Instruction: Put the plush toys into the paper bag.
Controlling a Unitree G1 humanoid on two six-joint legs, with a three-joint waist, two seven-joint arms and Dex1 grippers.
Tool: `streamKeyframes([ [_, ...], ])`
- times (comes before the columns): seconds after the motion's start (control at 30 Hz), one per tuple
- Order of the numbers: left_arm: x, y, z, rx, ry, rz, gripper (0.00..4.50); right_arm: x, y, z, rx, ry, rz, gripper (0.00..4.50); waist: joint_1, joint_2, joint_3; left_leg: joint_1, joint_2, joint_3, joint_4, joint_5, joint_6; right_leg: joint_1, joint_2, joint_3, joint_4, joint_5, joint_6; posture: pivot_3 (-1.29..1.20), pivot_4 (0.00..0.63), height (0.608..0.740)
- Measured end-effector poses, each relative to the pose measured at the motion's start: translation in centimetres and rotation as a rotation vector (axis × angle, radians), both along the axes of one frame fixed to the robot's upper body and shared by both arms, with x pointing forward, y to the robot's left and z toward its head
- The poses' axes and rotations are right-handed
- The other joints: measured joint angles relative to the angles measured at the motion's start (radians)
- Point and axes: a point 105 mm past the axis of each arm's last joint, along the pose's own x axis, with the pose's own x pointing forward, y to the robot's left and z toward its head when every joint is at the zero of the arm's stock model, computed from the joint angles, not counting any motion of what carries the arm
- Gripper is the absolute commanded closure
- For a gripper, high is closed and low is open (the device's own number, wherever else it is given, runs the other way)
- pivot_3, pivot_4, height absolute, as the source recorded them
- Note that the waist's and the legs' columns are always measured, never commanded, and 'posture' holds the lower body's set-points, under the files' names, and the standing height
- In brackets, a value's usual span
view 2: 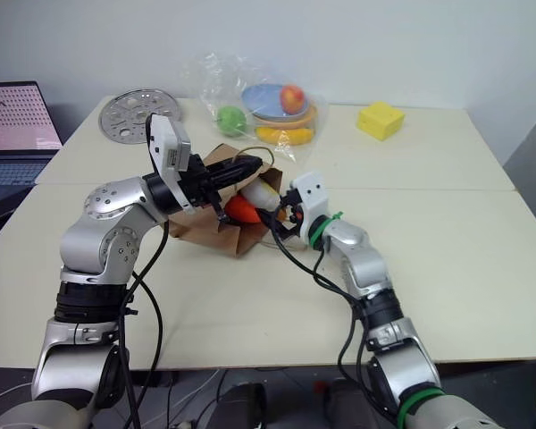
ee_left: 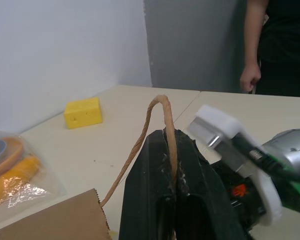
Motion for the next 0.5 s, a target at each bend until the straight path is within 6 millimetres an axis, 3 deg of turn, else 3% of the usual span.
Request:
streamKeyframes([
  [0.3, 0.1, 0.0, -0.1, -0.003, 0.003, -0.001, 4.5, -2.0, -1.7, -3.0, -0.204, 0.032, 0.077, 0.04, 0.0, 0.0, 0.0, 0.0, 0.0, 0.0, 0.0, 0.0, 0.0, 0.0, 0.0, 0.0, -0.001, 0.0, 0.0, 0.0, 0.15, 0.74],
  [0.5, 0.1, -0.1, 0.0, -0.003, 0.001, -0.001, 4.5, -2.9, -0.7, -4.8, -0.29, 0.059, 0.145, 0.04, -0.001, 0.0, 0.0, 0.0, 0.0, 0.0, 0.0, 0.0, 0.0, 0.0, 0.001, 0.0, 0.0, 0.0, 0.0, 0.0, 0.15, 0.74],
])
